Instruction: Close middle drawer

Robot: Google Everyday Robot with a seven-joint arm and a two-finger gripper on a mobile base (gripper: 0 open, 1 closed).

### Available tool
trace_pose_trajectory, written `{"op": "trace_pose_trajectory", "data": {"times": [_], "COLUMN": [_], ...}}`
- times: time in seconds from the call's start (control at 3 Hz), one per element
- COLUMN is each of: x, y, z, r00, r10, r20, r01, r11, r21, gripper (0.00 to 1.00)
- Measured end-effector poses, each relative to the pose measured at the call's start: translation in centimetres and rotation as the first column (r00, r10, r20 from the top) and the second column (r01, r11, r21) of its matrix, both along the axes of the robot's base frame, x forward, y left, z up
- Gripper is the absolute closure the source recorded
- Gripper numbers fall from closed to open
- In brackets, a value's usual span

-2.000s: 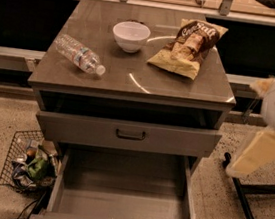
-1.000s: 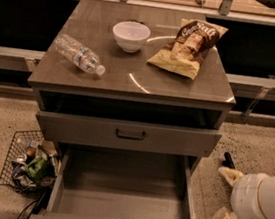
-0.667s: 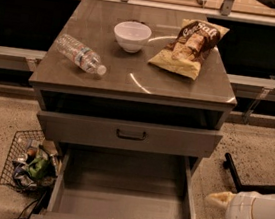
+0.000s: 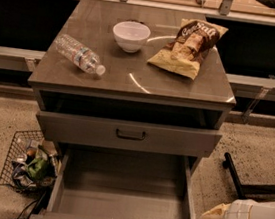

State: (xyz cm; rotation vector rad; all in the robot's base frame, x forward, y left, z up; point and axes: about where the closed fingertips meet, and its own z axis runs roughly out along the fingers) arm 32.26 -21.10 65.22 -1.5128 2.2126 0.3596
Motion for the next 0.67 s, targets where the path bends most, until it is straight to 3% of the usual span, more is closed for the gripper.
{"op": "trace_pose_trajectory", "data": {"times": [0.33, 0.67], "x": [0.0, -1.2], "y": [0.3, 0.6], "z": [-0.1, -5.0], "r00": [1.0, 0.9997], "r10": [-0.001, 0.005], "r20": [0.002, -0.023], "r01": [0.001, -0.008], "r11": [1.0, 0.987], "r21": [-0.017, -0.162], "gripper": [1.0, 1.0]}}
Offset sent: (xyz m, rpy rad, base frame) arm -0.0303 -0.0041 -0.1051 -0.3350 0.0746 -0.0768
